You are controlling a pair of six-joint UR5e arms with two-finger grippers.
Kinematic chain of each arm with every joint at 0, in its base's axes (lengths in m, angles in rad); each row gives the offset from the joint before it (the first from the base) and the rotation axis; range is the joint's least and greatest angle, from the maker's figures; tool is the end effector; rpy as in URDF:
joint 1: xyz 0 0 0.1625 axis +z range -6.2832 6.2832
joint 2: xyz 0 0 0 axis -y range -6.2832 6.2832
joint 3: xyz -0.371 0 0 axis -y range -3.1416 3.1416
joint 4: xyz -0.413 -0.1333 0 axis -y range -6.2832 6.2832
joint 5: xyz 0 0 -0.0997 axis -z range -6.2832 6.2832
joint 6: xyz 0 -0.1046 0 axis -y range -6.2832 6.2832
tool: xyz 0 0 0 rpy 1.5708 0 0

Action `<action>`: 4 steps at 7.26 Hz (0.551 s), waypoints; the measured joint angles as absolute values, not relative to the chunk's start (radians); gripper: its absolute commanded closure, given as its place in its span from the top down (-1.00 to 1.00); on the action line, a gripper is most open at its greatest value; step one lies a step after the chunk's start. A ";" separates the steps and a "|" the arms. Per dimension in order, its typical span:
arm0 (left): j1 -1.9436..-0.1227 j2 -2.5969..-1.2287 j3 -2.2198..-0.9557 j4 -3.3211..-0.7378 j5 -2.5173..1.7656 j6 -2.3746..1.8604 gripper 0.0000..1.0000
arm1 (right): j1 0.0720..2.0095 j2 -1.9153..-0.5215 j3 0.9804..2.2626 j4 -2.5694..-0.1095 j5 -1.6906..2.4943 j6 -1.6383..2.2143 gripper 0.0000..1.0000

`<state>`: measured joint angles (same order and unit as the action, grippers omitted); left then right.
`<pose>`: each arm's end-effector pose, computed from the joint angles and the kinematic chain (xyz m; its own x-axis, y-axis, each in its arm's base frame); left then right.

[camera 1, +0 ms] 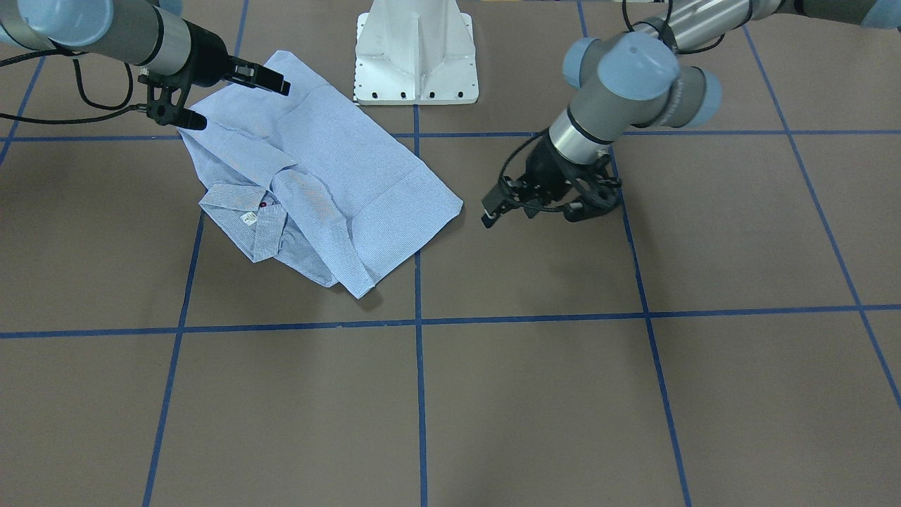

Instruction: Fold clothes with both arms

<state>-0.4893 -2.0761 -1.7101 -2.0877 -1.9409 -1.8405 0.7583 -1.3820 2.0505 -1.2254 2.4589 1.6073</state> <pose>0.5190 -0.3845 0.1863 0.2999 -0.4411 -0.8459 0.2336 0.8936 -0.3832 -0.3289 -0.3834 0.2212 0.3851 0.3965 0.8334 0.0303 0.8971 -0.4408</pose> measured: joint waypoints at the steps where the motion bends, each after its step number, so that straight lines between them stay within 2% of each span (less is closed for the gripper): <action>1: -0.458 -2.104 -1.671 -2.087 -1.909 -1.877 0.75 | 0.767 -1.364 2.049 -1.226 2.416 1.582 1.00; 4: -0.441 -2.145 -1.590 -2.084 -1.867 -1.907 0.59 | 0.778 -1.323 2.039 -1.226 2.364 1.563 1.00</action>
<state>-0.4409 -2.1445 -1.5904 -2.0838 -1.8671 -1.9066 0.7784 -1.3230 2.0391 -1.2257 2.3644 1.5628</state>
